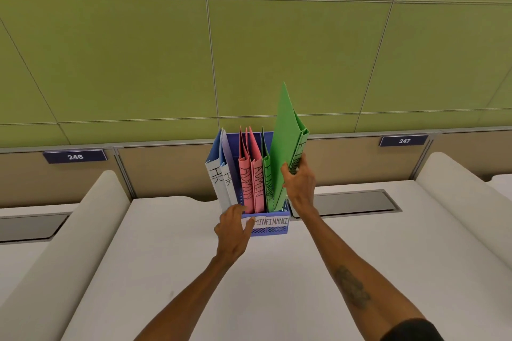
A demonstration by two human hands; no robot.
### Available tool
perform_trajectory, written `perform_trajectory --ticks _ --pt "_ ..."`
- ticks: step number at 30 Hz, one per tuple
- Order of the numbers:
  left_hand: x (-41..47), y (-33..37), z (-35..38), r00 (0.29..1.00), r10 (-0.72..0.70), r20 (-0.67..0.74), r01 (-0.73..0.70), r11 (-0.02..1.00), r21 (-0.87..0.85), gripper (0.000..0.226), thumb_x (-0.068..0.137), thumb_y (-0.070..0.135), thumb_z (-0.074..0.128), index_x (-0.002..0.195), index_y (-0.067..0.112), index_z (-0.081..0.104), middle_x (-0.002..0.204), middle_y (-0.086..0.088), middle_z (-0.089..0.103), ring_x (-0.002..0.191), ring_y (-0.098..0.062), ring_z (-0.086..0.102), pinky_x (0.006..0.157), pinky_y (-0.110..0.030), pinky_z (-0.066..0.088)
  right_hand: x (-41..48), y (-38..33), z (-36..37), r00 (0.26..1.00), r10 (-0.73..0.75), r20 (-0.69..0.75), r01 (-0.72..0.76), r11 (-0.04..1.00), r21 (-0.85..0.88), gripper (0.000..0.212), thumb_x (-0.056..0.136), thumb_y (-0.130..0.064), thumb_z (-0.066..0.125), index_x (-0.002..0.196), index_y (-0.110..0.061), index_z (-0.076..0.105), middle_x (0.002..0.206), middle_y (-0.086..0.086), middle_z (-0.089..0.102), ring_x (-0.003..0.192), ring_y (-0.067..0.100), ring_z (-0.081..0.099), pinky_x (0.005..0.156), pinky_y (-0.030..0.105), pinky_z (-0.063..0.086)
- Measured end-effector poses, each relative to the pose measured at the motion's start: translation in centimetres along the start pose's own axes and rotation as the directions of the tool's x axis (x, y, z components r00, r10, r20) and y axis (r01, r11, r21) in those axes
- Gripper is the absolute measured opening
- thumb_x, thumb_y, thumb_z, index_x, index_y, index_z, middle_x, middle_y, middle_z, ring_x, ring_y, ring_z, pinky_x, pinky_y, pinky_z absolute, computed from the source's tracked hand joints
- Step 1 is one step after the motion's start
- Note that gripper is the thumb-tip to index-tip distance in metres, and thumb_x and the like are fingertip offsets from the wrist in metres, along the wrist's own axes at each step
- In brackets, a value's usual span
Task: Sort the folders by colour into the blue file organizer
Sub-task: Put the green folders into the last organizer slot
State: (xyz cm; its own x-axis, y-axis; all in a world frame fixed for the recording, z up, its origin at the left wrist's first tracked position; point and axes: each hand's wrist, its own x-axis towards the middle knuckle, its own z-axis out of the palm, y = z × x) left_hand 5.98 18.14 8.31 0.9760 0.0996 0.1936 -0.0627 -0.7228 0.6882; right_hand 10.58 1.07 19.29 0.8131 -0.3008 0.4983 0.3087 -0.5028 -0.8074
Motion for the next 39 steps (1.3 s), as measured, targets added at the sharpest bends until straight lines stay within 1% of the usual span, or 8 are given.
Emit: perform_trajectory --ticks 5,12,17,21,25,31,34,39 --pt "0.5 -1.7 -0.8 0.998 -0.063 0.006 0.063 0.998 -0.024 0.041 0.089 0.043 0.06 0.123 0.024 0.05 0.131 0.003 0.054 0.12 -0.016 0.049 0.102 -0.045 0.039 0.0 2.1 2.1 0.999 0.026 0.037 -0.026 1.0 -0.017 0.032 0.096 -0.024 0.057 0.127 -0.018 0.049 0.11 -0.004 0.064 0.081 0.016 0.069 0.065 0.041 0.062" --pt "1.2 -3.8 -1.2 0.993 -0.111 0.028 0.111 0.994 -0.004 0.042 0.089 0.042 0.061 0.125 0.024 0.049 0.132 0.003 0.053 0.119 -0.018 0.05 0.102 -0.044 0.04 -0.3 4.8 4.2 0.994 0.093 0.063 -0.088 0.993 -0.085 0.035 0.097 -0.029 0.055 0.13 -0.016 0.049 0.109 0.0 0.067 0.082 0.015 0.068 0.07 0.041 0.062" --pt "1.4 -5.1 -0.9 0.992 -0.127 0.025 0.127 0.992 0.009 0.041 0.088 0.042 0.062 0.124 0.025 0.049 0.133 0.003 0.054 0.12 -0.017 0.05 0.101 -0.044 0.04 -0.4 6.4 5.6 0.988 0.14 0.069 -0.128 0.979 -0.158 0.038 0.097 -0.029 0.055 0.132 -0.015 0.047 0.11 0.003 0.068 0.086 0.014 0.066 0.079 0.041 0.061" --pt "1.8 -5.9 -0.8 0.988 -0.151 0.035 0.15 0.988 0.027 0.041 0.088 0.045 0.061 0.122 0.027 0.048 0.131 0.005 0.054 0.118 -0.017 0.051 0.102 -0.042 0.041 -0.4 6.8 6.3 0.978 0.183 0.098 -0.164 0.971 -0.176 0.037 0.098 -0.028 0.053 0.132 -0.017 0.046 0.111 0.004 0.069 0.083 0.01 0.062 0.082 0.037 0.059" --pt "2.2 -6.7 -0.9 0.987 -0.157 0.037 0.155 0.987 0.051 0.041 0.087 0.046 0.061 0.122 0.027 0.048 0.131 0.005 0.054 0.117 -0.017 0.052 0.101 -0.04 0.041 0.0 6.9 6.8 0.966 0.21 0.151 -0.181 0.966 -0.187 0.038 0.098 -0.026 0.054 0.133 -0.017 0.044 0.114 0.003 0.068 0.092 0.017 0.068 0.083 0.038 0.057" --pt "3.0 -6.9 -1.3 0.984 -0.175 0.041 0.172 0.983 0.056 0.043 0.087 0.047 0.06 0.123 0.027 0.047 0.133 0.004 0.054 0.119 -0.018 0.052 0.102 -0.042 0.041 -0.2 7.5 6.9 0.942 0.266 0.205 -0.218 0.948 -0.23 0.046 0.095 -0.018 0.056 0.137 -0.019 0.037 0.115 0.007 0.068 0.097 0.023 0.069 0.085 0.043 0.057" --pt "3.1 -6.9 -1.4 0.983 -0.179 0.042 0.176 0.982 0.062 0.043 0.087 0.048 0.059 0.123 0.027 0.047 0.133 0.004 0.054 0.119 -0.018 0.052 0.102 -0.043 0.041 -0.5 7.5 6.8 0.931 0.298 0.21 -0.243 0.937 -0.249 0.047 0.095 -0.021 0.056 0.137 -0.021 0.035 0.115 0.007 0.068 0.097 0.023 0.069 0.085 0.045 0.058" --pt "3.3 -6.4 -1.7 0.984 -0.171 0.043 0.168 0.983 0.072 0.042 0.089 0.046 0.059 0.124 0.026 0.047 0.136 0.003 0.051 0.122 -0.019 0.049 0.103 -0.043 0.039 -1.0 7.0 6.4 0.935 0.291 0.202 -0.232 0.934 -0.271 0.048 0.095 -0.025 0.056 0.137 -0.021 0.034 0.114 0.005 0.069 0.097 0.023 0.069 0.088 0.044 0.055"
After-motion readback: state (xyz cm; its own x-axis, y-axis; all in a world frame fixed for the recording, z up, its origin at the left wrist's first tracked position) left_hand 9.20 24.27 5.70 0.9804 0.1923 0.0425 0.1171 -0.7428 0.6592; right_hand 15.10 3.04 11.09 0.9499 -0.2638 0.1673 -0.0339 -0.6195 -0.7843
